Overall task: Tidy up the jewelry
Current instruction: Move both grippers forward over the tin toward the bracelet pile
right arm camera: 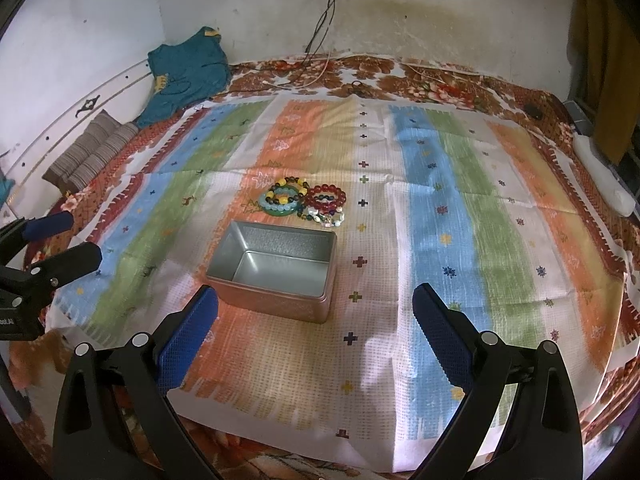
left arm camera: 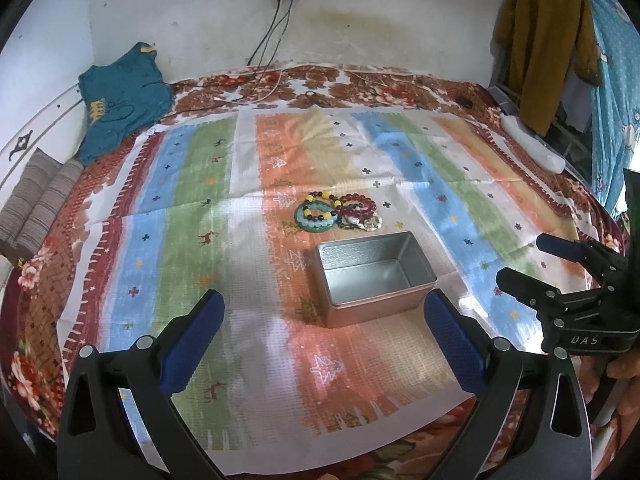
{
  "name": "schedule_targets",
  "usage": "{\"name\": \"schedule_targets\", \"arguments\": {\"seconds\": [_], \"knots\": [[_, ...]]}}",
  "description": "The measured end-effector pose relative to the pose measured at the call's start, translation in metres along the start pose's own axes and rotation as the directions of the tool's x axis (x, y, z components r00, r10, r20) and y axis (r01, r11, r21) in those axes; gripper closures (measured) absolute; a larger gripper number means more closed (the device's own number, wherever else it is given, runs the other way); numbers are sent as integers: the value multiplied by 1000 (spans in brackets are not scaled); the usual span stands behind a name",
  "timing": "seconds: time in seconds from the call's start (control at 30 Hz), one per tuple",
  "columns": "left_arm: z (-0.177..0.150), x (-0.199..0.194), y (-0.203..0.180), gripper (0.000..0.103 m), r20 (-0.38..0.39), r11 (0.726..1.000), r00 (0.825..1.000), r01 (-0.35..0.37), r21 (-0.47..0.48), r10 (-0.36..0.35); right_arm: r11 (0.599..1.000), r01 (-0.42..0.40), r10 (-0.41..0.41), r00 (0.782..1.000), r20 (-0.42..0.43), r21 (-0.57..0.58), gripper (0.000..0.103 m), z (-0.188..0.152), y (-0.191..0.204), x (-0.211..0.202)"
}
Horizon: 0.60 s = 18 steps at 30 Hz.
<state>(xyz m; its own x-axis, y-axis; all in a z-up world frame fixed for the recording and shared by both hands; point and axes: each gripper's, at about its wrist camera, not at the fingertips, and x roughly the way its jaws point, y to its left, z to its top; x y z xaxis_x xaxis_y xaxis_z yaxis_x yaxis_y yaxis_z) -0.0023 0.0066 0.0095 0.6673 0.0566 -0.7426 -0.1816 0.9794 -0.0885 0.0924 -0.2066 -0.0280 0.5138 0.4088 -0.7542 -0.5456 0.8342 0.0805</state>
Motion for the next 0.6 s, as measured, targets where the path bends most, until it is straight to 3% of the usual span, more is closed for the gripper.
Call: {"name": "schedule_targets", "arguments": {"seconds": [0.6], "knots": [[-2, 8, 4, 6, -16, 999, 999, -41, -6, 41, 1000, 15, -15, 1000, -4, 4, 4, 3, -1, 2]]}}
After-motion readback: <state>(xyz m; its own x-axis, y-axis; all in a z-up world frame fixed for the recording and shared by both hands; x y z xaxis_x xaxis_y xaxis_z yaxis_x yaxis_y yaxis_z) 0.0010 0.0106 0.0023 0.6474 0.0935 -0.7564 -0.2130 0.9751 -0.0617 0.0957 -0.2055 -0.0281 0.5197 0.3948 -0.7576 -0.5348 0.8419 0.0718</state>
